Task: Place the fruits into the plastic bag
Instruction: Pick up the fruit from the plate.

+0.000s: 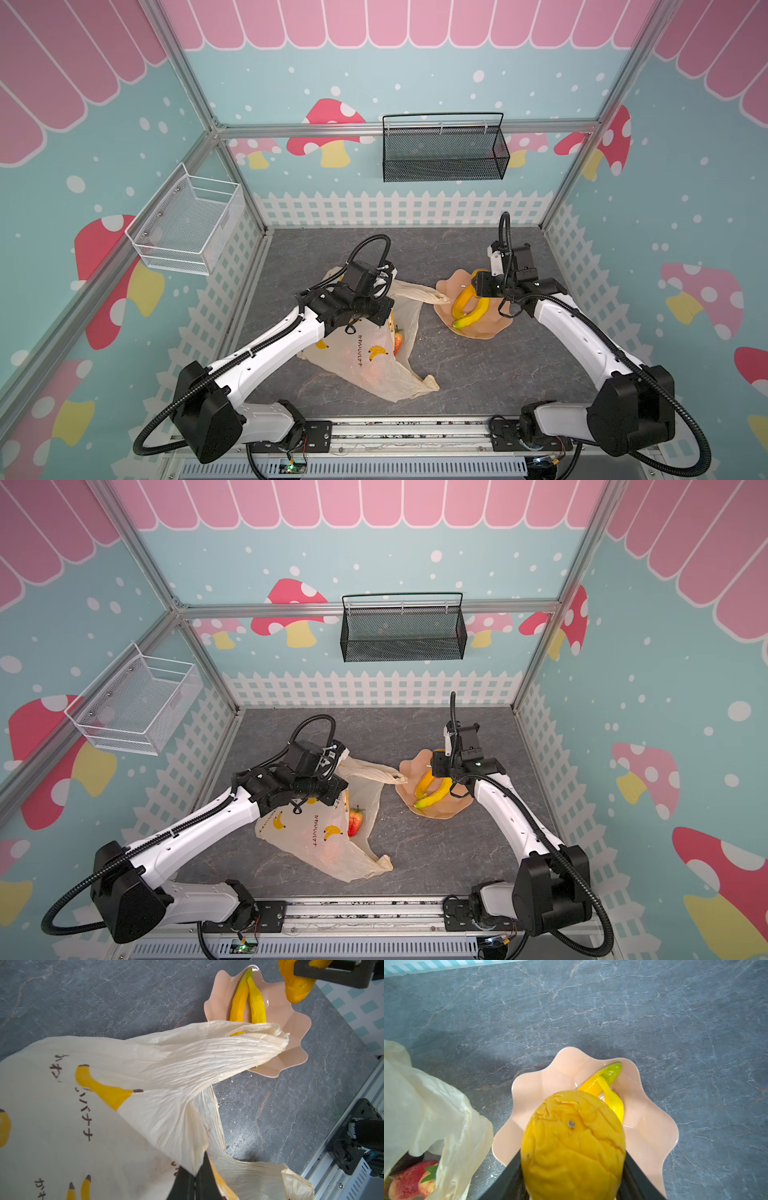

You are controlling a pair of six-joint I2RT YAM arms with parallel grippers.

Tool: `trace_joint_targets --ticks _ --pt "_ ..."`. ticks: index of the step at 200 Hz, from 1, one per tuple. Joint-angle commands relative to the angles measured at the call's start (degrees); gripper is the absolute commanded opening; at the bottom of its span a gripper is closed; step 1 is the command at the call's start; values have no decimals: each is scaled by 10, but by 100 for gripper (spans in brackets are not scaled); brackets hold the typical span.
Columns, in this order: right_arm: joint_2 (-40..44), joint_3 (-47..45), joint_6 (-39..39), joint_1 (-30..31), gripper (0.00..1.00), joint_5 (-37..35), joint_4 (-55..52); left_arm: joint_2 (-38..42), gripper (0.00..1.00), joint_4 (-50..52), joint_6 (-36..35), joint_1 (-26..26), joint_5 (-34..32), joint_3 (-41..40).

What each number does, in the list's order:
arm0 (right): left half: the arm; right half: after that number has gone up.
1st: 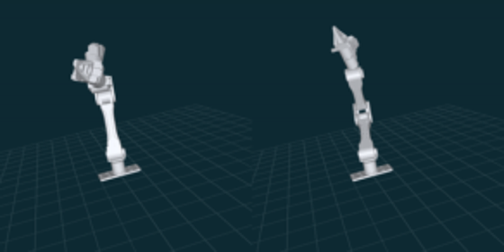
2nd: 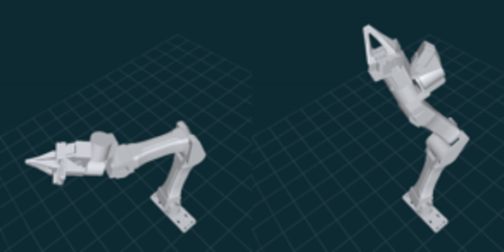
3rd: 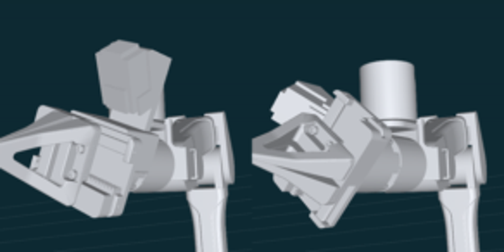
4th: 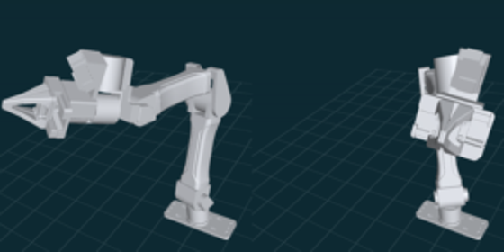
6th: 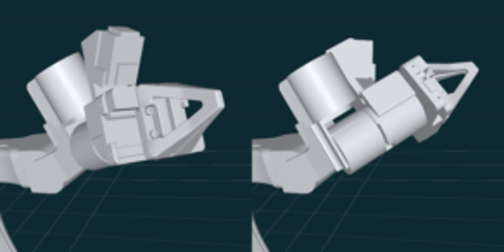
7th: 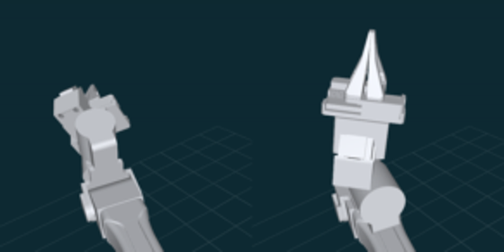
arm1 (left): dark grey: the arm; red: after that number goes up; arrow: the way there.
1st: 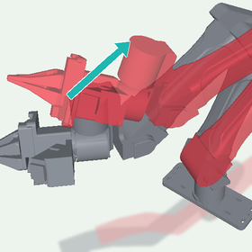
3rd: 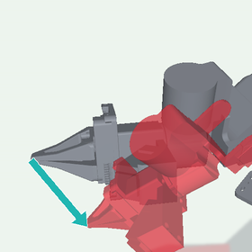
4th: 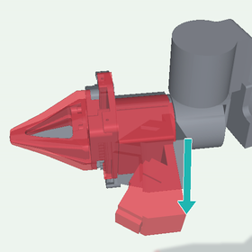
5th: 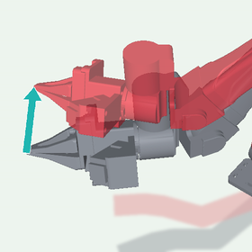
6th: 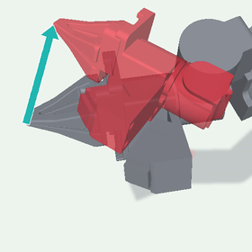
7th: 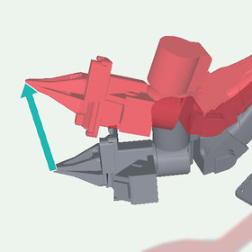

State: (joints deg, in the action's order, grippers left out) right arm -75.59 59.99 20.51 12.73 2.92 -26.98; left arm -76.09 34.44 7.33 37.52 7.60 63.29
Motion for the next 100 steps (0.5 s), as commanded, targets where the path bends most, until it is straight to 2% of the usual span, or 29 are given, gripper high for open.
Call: trace_joint_targets --ticks 1,30,71,100 --pt "18 3 -17 -4 50 39 4 -5 0 -5 2 -3 7 11" --pt "34 -5 -28 -4 50 78 17 -4 0 -5 2 -3 7 12" --pt "71 -42 -36 1 49 266 85 -4 0 -5 3 -3 8 14" --pt "111 -75 -34 4 49 307 107 -4 0 -5 4 -3 7 14"
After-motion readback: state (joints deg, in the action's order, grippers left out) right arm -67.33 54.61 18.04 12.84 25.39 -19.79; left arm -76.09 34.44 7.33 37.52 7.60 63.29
